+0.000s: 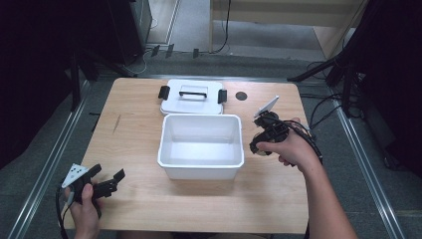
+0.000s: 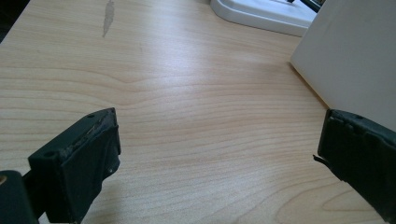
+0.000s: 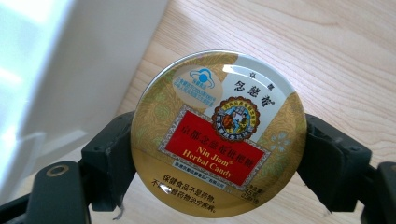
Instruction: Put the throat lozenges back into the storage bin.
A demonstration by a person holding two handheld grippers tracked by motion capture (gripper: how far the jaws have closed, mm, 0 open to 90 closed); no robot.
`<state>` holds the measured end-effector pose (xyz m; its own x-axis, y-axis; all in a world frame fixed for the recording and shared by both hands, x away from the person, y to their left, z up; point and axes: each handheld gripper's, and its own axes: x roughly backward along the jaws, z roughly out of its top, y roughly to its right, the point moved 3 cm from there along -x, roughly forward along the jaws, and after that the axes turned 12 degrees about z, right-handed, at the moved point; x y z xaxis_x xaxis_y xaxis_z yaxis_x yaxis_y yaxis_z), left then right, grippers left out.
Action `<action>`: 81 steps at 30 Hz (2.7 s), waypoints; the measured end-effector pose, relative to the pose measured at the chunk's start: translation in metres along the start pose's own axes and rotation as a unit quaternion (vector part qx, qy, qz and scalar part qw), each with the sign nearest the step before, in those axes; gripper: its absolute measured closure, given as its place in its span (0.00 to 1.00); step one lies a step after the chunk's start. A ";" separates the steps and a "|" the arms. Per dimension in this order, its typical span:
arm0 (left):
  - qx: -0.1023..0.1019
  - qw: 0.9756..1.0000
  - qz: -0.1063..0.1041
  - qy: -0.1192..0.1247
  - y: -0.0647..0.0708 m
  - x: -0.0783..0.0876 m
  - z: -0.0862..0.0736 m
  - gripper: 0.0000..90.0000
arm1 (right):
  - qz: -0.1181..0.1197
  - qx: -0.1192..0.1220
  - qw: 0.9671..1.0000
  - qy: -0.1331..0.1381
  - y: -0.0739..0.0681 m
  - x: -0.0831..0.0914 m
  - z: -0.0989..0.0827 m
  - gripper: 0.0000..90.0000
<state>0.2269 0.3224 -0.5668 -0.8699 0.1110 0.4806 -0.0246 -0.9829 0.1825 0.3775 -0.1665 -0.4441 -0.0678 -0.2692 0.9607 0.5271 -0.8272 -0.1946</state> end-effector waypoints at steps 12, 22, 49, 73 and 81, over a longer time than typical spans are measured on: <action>0.001 1.000 0.000 0.000 0.000 0.000 0.000 0.00 | -0.007 0.032 0.999 0.006 -0.023 0.027 0.016 0.23; 0.002 1.000 -0.001 0.001 0.000 0.000 0.000 0.00 | -0.003 0.058 0.998 0.007 -0.046 0.036 0.028 0.23; 0.003 1.000 -0.001 0.000 0.000 -0.001 0.000 0.00 | 0.012 0.224 0.975 0.000 -0.104 0.008 0.048 0.23; 0.003 1.000 -0.003 -0.002 -0.001 -0.001 0.000 0.00 | -0.024 0.333 0.941 -0.052 -0.089 -0.046 0.041 0.23; 0.003 1.000 -0.003 -0.003 -0.001 -0.001 0.000 0.00 | -0.038 0.341 0.937 -0.068 -0.092 -0.056 0.042 0.23</action>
<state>0.2276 0.3230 -0.5672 -0.8669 0.1181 0.4842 -0.0270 -0.9812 0.1911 0.3685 -0.0545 -0.4720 -0.0424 -0.1185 0.9920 0.9466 -0.3223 0.0019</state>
